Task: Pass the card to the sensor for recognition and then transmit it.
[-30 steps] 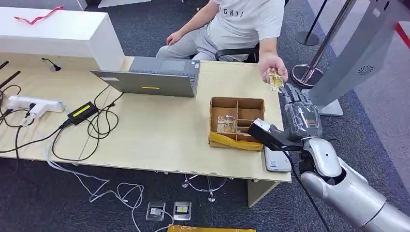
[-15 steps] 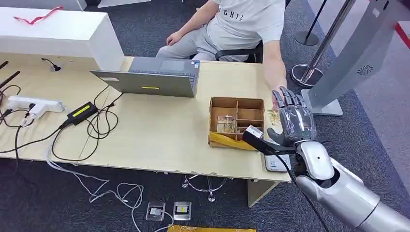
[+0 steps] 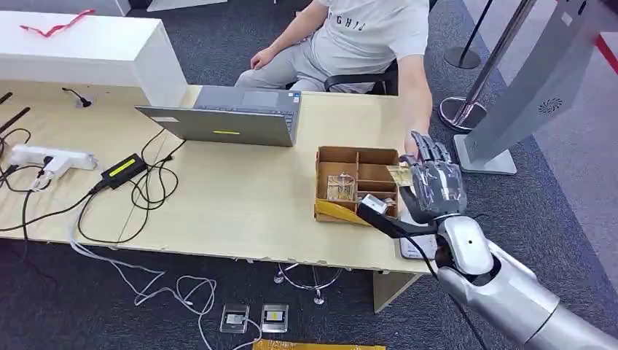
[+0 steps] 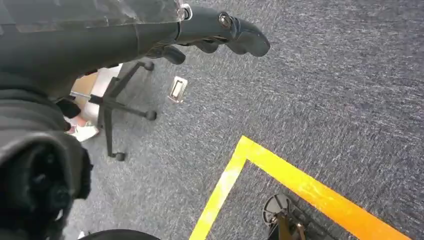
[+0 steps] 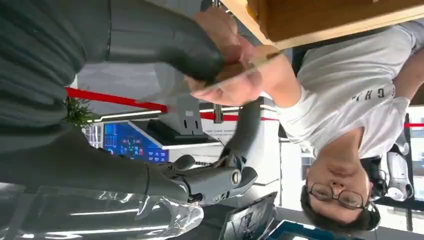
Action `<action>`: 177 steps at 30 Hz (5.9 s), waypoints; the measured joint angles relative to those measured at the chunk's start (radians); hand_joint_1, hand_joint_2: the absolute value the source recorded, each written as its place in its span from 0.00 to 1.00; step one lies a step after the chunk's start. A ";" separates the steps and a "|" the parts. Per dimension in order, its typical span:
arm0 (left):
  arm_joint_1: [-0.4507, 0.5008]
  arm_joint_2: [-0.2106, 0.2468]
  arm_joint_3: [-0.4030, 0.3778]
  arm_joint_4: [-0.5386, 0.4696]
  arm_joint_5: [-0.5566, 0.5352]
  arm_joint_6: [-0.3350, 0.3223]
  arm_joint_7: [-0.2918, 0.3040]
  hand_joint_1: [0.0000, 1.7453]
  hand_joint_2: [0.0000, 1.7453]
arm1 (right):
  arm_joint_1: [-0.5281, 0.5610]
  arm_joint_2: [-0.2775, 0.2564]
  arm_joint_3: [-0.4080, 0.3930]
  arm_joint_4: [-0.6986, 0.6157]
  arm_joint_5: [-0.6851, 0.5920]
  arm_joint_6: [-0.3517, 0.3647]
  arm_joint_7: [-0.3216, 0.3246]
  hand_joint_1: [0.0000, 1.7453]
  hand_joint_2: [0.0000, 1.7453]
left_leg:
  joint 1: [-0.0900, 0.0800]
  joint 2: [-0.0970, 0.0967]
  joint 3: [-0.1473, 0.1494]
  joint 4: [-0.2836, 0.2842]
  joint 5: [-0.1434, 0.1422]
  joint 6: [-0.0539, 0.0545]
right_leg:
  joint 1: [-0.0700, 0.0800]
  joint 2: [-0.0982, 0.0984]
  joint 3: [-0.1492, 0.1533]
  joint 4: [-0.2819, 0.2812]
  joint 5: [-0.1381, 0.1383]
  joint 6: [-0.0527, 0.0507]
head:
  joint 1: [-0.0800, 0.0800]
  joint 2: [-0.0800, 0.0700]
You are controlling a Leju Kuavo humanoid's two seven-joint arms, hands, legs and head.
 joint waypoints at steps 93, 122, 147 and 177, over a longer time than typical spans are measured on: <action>0.001 -0.016 0.000 0.000 0.007 0.010 0.004 0.00 0.00 | 0.185 0.042 -0.181 0.073 -0.075 -0.039 -0.024 1.00 1.00 | 0.000 0.003 0.002 0.000 0.000 0.000 | 0.000 0.003 0.001 0.000 0.001 0.000 | 0.000 0.000; 0.002 -0.027 0.000 0.000 -0.063 -0.005 0.016 0.00 0.00 | -0.015 0.142 -0.098 0.064 -0.026 -0.055 -0.055 1.00 1.00 | 0.000 0.003 0.001 0.000 0.000 -0.001 | 0.000 0.003 0.001 0.000 0.001 0.000 | 0.000 0.000; 0.006 -0.024 0.000 0.000 -0.055 -0.006 0.078 0.00 0.00 | 0.043 0.144 -0.101 0.093 -0.025 -0.028 -0.022 0.00 1.00 | 0.000 0.003 0.002 0.000 0.000 -0.001 | 0.000 0.003 0.001 0.000 0.001 0.000 | 0.000 0.000; 0.006 -0.024 0.000 -0.001 -0.095 -0.005 0.036 0.00 0.00 | 0.187 -0.045 -0.086 -0.231 -0.155 0.085 0.097 0.00 1.00 | 0.000 0.007 0.003 0.000 0.000 -0.001 | 0.000 0.005 0.000 0.000 0.001 -0.001 | 0.000 0.000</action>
